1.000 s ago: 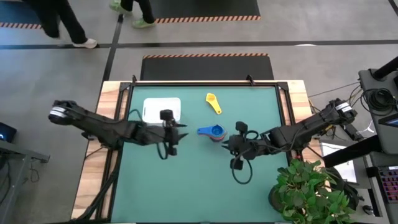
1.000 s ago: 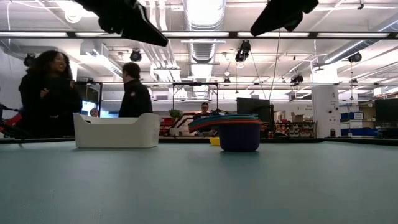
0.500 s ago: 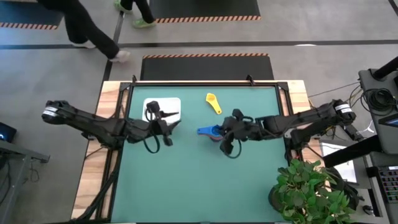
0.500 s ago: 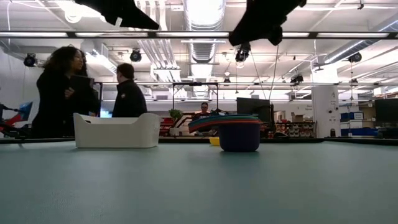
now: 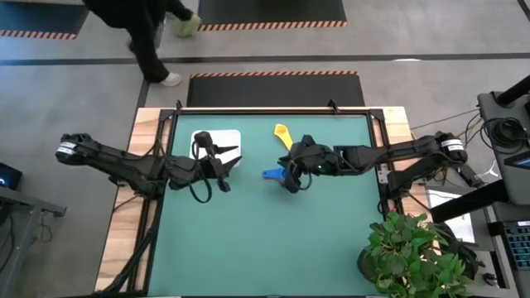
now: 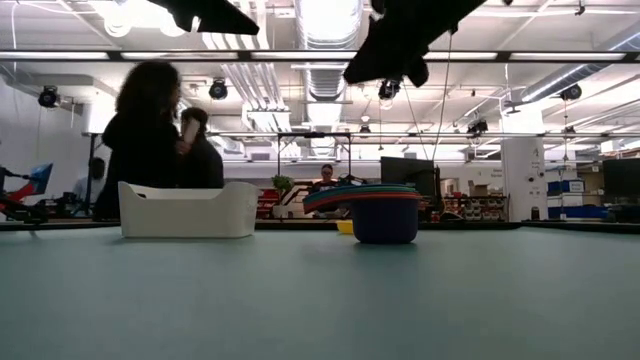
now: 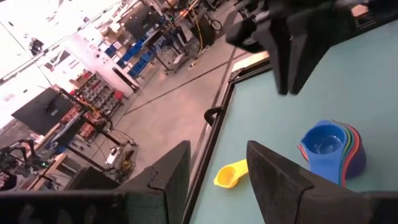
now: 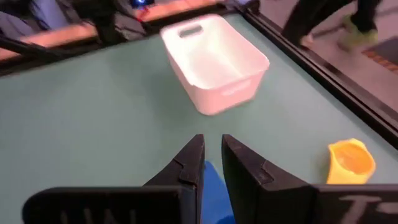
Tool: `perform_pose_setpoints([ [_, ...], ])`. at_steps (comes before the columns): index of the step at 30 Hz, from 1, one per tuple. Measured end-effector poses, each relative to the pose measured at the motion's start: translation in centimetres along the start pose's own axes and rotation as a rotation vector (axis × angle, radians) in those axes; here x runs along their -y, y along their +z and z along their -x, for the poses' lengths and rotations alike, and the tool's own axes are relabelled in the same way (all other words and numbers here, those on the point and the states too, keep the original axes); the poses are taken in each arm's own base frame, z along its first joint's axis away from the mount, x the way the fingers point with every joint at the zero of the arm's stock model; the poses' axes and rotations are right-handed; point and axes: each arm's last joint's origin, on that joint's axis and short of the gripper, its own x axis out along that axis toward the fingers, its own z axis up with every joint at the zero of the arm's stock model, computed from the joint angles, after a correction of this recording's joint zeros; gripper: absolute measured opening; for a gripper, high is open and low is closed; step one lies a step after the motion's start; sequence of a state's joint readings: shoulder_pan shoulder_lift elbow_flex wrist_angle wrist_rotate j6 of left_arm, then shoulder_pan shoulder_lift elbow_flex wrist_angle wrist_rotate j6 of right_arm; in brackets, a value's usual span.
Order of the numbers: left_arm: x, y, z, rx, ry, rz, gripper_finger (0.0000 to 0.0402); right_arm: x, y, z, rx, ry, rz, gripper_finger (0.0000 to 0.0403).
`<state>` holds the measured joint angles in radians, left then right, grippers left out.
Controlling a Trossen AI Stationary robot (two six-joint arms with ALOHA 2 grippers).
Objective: Nest measuring cups in basket
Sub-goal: Stack the yellow measuring cup on top of the blue measuring cup
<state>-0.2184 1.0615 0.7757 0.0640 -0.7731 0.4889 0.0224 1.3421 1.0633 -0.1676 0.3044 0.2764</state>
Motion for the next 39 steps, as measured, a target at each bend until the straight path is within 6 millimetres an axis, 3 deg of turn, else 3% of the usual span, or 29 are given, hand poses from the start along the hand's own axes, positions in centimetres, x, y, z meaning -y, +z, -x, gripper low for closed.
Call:
perform_pose_setpoints([
  [15,0.1,-0.2,0.0,-0.014,-0.003,-0.005,0.0139,4.0,1.0,-5.5,-0.162,-0.187,-0.026,0.0043],
  [26,0.2,-0.3,0.0,-0.022,-0.007,-0.012,0.0139,9.5,-0.9,-10.4,-0.318,-0.362,-0.154,0.0043],
  [32,0.2,-0.3,0.0,-0.023,-0.007,-0.008,0.0139,12.3,-1.8,-11.7,-0.373,-0.423,-0.204,0.0043],
  [39,0.2,-0.3,0.0,-0.022,-0.007,-0.008,0.0139,14.0,-2.6,-12.5,-0.417,-0.406,-0.251,0.0062],
])
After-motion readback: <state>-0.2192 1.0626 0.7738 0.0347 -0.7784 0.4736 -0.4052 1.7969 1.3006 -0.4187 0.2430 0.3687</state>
